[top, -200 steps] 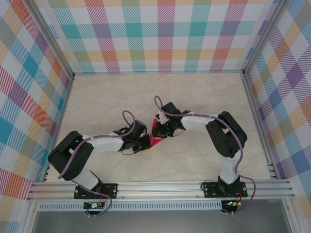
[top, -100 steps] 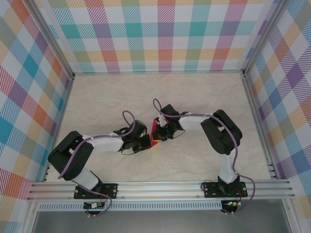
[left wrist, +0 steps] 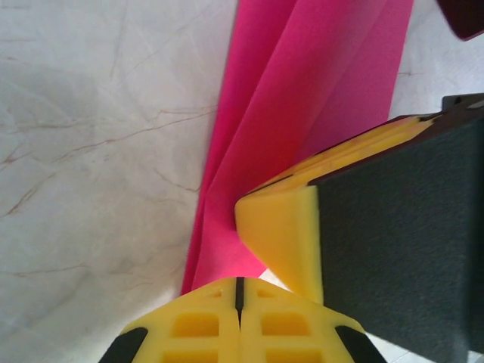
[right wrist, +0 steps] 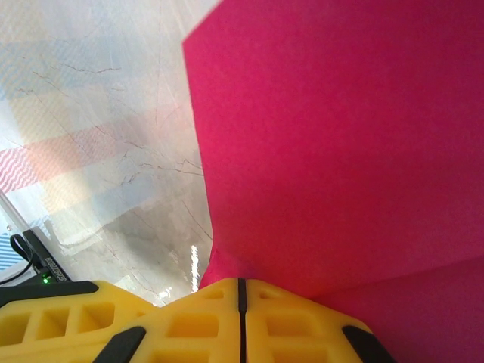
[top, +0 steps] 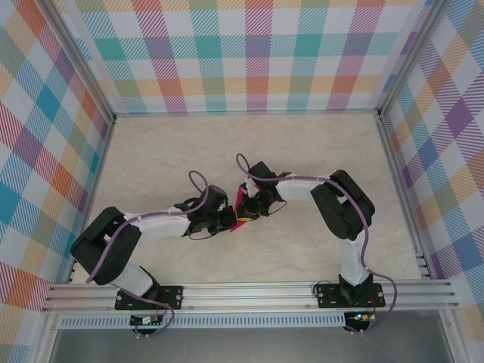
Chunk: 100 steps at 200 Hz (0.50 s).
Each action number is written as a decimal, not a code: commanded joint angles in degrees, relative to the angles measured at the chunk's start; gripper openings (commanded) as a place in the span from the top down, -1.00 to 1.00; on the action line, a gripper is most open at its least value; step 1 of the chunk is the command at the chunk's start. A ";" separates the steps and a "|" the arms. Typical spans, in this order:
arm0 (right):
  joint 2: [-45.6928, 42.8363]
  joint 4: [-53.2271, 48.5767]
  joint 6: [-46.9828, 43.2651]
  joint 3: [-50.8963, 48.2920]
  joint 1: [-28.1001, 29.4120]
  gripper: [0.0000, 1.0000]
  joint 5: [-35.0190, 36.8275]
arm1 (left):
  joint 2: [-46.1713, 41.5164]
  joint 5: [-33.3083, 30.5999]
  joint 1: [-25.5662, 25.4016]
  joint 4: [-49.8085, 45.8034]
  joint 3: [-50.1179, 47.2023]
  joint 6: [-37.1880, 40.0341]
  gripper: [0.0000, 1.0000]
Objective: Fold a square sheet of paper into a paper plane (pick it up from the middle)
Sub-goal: Fourth fold the wing at the center of the table.
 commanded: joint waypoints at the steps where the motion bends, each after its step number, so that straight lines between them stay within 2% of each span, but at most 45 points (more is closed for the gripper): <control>1: 1.63 -1.86 -0.17 0.54 0.31 0.86 3.13 | 2.28 0.34 -0.29 1.60 -0.48 -0.59 0.91; 37: 1.82 -1.76 -0.45 0.70 0.22 0.86 2.78 | 3.66 -1.70 -0.19 -1.20 -1.16 -0.34 0.96; 100: 2.47 -1.68 -3.36 3.07 -2.99 0.86 4.24 | 3.13 -1.17 -0.27 -4.76 -4.88 -1.77 1.00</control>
